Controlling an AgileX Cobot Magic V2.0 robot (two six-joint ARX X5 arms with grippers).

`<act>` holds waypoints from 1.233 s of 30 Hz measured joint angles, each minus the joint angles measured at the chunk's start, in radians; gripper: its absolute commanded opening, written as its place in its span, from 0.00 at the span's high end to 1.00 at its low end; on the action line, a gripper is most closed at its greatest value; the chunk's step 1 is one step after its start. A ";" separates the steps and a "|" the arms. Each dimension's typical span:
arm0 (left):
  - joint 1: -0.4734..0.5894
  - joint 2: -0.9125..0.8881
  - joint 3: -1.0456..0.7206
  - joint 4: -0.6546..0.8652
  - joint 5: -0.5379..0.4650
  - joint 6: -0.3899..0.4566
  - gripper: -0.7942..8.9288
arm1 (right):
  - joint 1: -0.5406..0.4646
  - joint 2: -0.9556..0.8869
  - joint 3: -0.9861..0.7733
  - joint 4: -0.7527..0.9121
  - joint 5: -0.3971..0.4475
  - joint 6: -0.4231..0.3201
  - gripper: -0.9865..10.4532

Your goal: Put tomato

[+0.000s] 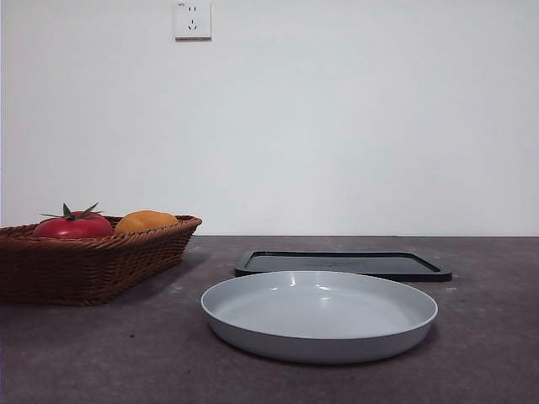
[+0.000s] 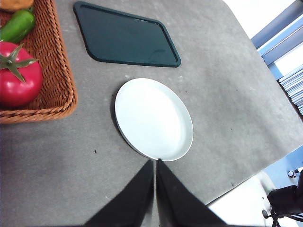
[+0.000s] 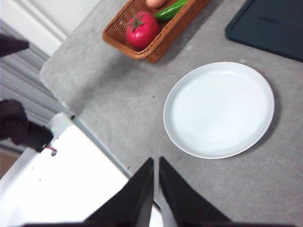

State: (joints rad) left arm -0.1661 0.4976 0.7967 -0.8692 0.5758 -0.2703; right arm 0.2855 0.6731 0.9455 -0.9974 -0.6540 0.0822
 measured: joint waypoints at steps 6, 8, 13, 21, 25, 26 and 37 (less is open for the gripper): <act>0.000 0.000 0.000 0.025 -0.001 0.010 0.80 | 0.005 0.000 0.000 0.006 0.001 -0.008 0.79; 0.000 0.000 0.000 0.024 -0.005 0.010 0.69 | 0.005 0.000 0.000 0.008 0.002 -0.008 0.69; 0.000 0.000 0.000 0.024 -0.027 0.010 0.57 | 0.005 0.004 0.000 0.008 0.023 -0.007 0.55; -0.001 0.009 0.000 0.021 -0.104 0.011 0.46 | 0.005 0.010 0.000 0.008 0.031 -0.007 0.51; -0.001 0.049 0.000 0.035 -0.158 0.013 0.46 | 0.005 0.020 0.000 0.014 0.031 -0.008 0.51; -0.001 0.065 0.000 0.042 -0.164 0.016 0.46 | 0.005 0.023 0.000 0.015 0.031 -0.008 0.51; -0.002 0.370 0.000 0.325 -0.248 0.067 0.46 | 0.005 0.039 0.000 0.015 0.031 -0.007 0.51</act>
State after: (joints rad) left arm -0.1680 0.8673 0.7967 -0.5446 0.3279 -0.2035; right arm 0.2901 0.7120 0.9455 -0.9825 -0.6228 0.0750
